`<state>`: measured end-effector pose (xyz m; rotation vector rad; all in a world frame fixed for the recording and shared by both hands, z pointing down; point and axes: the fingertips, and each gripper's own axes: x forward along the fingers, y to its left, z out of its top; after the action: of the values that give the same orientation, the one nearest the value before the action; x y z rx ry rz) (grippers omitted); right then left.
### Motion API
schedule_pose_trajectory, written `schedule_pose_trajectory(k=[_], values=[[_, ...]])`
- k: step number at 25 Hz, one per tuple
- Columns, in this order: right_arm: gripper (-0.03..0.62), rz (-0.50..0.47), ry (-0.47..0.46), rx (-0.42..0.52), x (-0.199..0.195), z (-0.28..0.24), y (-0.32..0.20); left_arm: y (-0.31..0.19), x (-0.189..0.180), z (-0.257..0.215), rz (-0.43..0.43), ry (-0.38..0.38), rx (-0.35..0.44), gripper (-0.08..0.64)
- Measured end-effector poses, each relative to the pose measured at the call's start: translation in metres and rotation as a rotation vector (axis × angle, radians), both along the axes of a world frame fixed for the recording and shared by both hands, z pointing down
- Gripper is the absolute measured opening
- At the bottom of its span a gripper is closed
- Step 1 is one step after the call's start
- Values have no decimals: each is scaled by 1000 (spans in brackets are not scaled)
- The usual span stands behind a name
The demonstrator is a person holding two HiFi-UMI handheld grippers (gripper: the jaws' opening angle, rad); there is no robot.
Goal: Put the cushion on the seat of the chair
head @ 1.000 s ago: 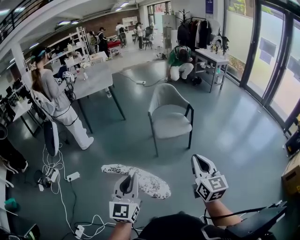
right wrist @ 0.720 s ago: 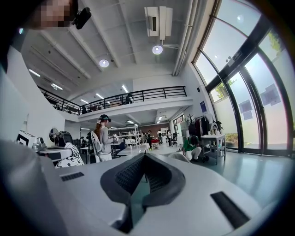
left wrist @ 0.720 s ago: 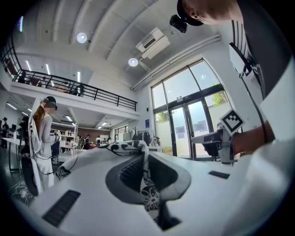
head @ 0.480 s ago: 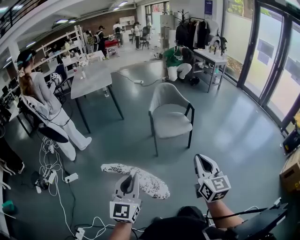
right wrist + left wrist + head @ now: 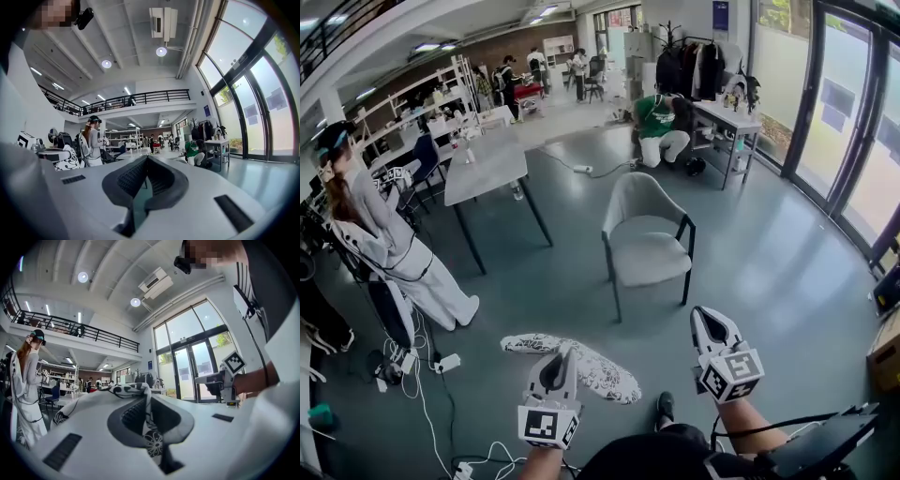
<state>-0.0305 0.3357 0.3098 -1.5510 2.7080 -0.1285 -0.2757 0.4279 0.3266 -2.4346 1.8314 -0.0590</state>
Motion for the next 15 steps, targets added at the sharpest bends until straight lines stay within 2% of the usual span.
schedule_pose_trajectory(k=[9,15], values=[[9,-32,-21,19,14,-7,-76,-70,13,-5,-25,-10,-6,21],[9,-41,-31,15,37,-6,-128,-120,36,-10,-41,-13,-7,21]])
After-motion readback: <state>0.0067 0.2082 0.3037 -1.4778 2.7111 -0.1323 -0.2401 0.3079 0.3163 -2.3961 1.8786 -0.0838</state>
